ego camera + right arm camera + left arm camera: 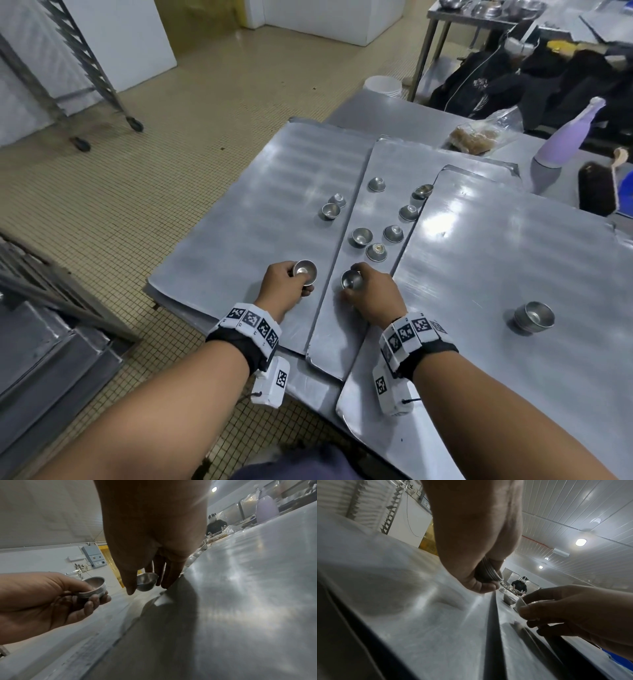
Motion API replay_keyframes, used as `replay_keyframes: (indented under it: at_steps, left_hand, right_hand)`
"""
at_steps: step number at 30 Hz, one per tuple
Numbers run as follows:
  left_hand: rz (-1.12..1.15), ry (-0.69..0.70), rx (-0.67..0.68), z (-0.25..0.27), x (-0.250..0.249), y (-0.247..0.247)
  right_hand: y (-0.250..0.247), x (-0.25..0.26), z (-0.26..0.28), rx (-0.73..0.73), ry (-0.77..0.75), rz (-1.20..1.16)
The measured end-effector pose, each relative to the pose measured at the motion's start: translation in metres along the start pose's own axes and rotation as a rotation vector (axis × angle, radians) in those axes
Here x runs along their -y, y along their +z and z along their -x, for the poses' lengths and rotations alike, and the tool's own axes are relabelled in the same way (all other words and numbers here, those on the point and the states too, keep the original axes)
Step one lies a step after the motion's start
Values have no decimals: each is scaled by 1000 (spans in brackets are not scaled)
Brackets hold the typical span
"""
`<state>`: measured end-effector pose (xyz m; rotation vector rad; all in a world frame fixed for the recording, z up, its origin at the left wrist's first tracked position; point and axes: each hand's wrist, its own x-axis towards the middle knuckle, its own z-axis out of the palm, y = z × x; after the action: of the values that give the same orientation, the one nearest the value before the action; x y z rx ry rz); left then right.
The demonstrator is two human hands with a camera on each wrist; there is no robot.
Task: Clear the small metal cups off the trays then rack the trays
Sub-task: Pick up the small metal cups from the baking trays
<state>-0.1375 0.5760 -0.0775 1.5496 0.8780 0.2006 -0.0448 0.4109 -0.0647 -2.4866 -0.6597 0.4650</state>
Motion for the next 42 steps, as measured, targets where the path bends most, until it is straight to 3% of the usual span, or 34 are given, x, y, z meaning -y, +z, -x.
replay_keyframes:
  at_steps: [4, 7, 11, 15, 19, 25, 32, 37, 42]
  left_hand:
    - [-1, -7, -57, 1, -7, 7]
    - [126, -52, -70, 3, -15, 14]
    - [399, -120, 28, 3, -24, 32]
    - [479, -128, 88, -8, -33, 43]
    - [308, -91, 78, -34, -37, 37]
    - [12, -46, 161, -78, -39, 28]
    - [-109, -6, 316, -111, -39, 20]
    - [-137, 7, 373, -114, -37, 19]
    - [-119, -11, 396, -115, -36, 32]
  right_hand:
    - [-5, 1, -1, -25, -98, -88]
    - [-7, 8, -1, -78, -173, -195]
    - [-8, 20, -5, -98, -221, -173]
    - [-10, 19, -9, -76, -169, -101]
    - [-16, 3, -24, -109, -47, -110]
    - [-20, -18, -54, -252, 297, -83]
    - [-9, -14, -78, -130, 327, 167]
    - [-4, -10, -73, -183, 388, 131]
    - [-9, -10, -66, -187, 356, 87]
